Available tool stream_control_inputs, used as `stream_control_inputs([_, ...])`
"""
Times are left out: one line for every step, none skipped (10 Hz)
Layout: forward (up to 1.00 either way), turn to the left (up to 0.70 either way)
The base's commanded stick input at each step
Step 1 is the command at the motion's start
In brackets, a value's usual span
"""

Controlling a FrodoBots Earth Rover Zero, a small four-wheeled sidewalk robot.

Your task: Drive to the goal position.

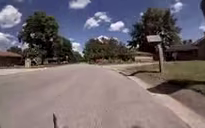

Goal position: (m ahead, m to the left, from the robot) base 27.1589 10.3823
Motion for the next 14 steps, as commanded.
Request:
stream_control_inputs([0.85, 0.0])
stream_control_inputs([0.85, 0.0])
stream_control_inputs([0.85, 0.0])
stream_control_inputs([0.85, 0.0])
stream_control_inputs([0.85, 0.0])
stream_control_inputs([0.85, 0.0])
stream_control_inputs([0.85, 0.0])
stream_control_inputs([0.85, 0.0])
stream_control_inputs([0.85, 0.0])
stream_control_inputs([0.85, 0.0])
stream_control_inputs([0.85, 0.0])
stream_control_inputs([0.85, 0.0])
stream_control_inputs([0.85, 0.0])
stream_control_inputs([0.85, 0.0])
